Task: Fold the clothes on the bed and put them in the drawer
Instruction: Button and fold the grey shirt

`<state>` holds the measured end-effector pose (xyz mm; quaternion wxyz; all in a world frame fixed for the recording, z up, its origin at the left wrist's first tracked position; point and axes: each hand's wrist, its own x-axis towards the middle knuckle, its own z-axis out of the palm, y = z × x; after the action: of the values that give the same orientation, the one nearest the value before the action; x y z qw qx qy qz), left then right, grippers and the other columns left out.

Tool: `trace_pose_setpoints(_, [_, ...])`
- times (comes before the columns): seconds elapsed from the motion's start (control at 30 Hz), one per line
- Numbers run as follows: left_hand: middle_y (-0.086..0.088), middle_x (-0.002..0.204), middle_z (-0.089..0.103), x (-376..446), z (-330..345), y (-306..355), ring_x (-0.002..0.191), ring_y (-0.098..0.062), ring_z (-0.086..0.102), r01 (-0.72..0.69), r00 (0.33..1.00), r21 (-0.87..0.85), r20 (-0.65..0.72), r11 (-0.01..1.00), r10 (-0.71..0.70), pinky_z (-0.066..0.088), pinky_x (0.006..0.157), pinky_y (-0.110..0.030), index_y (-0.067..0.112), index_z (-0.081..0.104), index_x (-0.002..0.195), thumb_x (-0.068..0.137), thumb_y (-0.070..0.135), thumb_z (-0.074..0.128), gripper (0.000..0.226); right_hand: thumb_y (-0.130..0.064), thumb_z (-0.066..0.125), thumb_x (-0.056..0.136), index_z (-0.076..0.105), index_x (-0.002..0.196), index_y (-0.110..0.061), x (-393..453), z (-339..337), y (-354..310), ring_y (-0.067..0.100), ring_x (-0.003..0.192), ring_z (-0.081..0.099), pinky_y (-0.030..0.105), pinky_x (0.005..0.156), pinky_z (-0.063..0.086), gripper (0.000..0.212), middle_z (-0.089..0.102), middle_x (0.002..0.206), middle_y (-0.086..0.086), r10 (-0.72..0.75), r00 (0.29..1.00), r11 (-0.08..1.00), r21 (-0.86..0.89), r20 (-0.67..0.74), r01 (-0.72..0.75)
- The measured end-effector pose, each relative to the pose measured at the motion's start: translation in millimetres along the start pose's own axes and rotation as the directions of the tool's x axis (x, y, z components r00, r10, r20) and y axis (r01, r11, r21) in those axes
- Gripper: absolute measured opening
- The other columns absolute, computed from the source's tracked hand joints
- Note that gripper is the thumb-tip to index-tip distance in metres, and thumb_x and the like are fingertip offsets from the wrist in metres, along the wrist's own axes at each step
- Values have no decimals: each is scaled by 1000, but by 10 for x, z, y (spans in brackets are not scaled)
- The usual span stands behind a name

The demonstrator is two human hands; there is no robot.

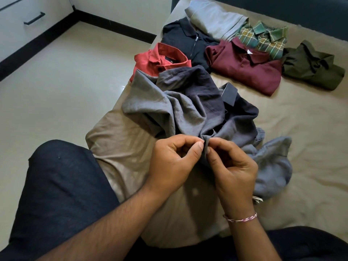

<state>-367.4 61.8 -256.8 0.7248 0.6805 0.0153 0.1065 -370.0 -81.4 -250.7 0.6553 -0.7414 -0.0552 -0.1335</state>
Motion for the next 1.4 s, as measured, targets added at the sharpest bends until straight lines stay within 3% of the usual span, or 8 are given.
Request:
trace_pose_setpoints(0.33, [7,76,76,34,24,-133,67,-6,68,110,994,52,2,993,-110,53,66,-27,19,80,85,89,22,74,8,-4,81,86,79,102,-11,-28,56,43,14,89,72,26,83,56,17,74,96,-5,-192,981,907,-378,20,185])
trace_pose_setpoints(0.6, [10,71,60,57,86,-172,66,-5,52,161,984,-65,89,985,-155,45,65,-22,14,66,88,95,25,61,13,1,72,92,78,105,-14,7,103,44,16,98,75,32,91,61,21,80,100,-1,169,984,986,3,-52,-169])
trace_pose_setpoints(0.77, [13,68,56,235,-25,-276,64,-8,52,59,996,229,50,972,-72,49,66,-37,23,57,86,99,33,53,17,-15,86,83,77,114,-20,64,1,85,7,100,72,26,90,57,33,76,105,-11,18,984,918,-392,176,53])
trace_pose_setpoints(0.87, [11,61,55,390,-124,-189,55,-6,49,-44,983,365,180,930,-25,41,59,-30,22,58,89,101,31,55,15,-19,83,85,81,97,-22,94,-58,63,-3,87,71,26,80,57,12,77,92,-17,-18,987,859,-503,161,97])
trace_pose_setpoints(1.0, [11,55,47,546,-309,59,50,-5,38,-161,860,365,508,917,-51,31,51,-22,21,66,88,94,34,77,18,-19,85,83,76,79,-23,213,-306,2,2,67,65,24,63,52,10,73,73,-12,116,968,896,-445,221,-6])
trace_pose_setpoints(1.2, [13,76,69,689,-666,111,71,-3,62,-430,840,717,541,548,-50,48,66,-25,26,78,86,80,12,81,16,-31,88,79,74,70,-21,282,-590,-105,4,61,64,32,58,56,19,72,67,-11,101,992,889,-454,81,-54])
trace_pose_setpoints(1.3, [15,93,77,673,-798,225,86,-4,71,-406,870,615,486,676,80,54,79,-22,24,82,101,85,5,74,27,-44,84,72,72,66,-22,295,-724,-202,3,57,60,26,54,52,25,70,64,-9,110,991,907,-415,71,-71])
trace_pose_setpoints(1.4, [15,104,78,685,-876,347,98,-3,73,-402,900,509,373,761,226,54,90,-18,21,81,108,86,1,70,32,-28,82,80,76,76,-28,310,-832,-250,3,65,65,20,61,53,7,74,73,-8,158,948,917,-397,276,-37])
